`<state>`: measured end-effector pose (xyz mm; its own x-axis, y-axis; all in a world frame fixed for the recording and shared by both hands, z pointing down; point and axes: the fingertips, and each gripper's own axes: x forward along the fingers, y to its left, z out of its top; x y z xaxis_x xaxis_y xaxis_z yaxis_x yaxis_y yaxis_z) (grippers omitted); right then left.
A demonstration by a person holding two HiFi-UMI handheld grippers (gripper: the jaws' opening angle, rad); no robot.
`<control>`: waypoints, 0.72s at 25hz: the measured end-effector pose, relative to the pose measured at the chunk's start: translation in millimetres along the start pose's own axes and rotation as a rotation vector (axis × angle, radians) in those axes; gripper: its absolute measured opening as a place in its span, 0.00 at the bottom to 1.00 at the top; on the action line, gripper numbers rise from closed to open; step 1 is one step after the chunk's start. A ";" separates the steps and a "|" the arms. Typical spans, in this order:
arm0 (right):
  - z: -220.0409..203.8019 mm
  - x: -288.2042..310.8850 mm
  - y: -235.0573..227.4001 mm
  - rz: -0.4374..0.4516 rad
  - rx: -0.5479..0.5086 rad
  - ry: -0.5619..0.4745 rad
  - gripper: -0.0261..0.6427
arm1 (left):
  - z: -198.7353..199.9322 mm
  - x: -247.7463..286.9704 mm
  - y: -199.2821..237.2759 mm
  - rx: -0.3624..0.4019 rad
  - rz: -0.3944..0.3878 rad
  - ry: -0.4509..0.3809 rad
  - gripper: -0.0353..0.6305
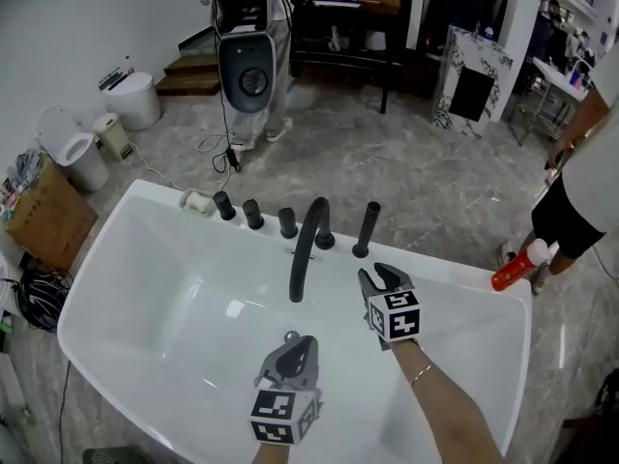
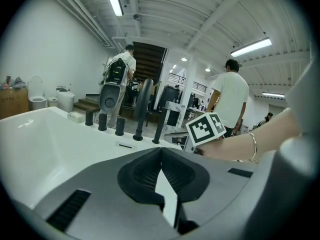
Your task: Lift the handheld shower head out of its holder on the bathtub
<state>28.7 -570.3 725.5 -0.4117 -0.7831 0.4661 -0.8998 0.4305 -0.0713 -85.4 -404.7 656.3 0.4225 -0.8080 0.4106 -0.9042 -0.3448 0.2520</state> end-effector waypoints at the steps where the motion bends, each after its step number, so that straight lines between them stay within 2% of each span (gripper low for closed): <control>1: -0.2 6.1 -1.2 -0.004 -0.006 0.005 0.26 | -0.9 2.8 2.0 -0.002 -0.003 0.003 0.08; 5: 0.2 29.4 -3.4 -0.007 -0.049 0.022 0.27 | -5.6 12.2 6.9 -0.007 -0.012 0.019 0.08; 10: 7.9 54.9 -21.0 -0.052 0.018 0.005 0.31 | -13.1 19.3 13.3 -0.028 -0.017 0.017 0.08; 18: 27.0 87.3 -30.3 -0.071 -0.002 -0.011 0.35 | -25.1 25.8 26.1 -0.048 -0.015 0.026 0.08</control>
<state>16.0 -663.8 744.5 -0.3484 -0.8165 0.4604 -0.9264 0.3747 -0.0364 -96.5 -422.5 695.4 0.4380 -0.7900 0.4290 -0.8941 -0.3329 0.2998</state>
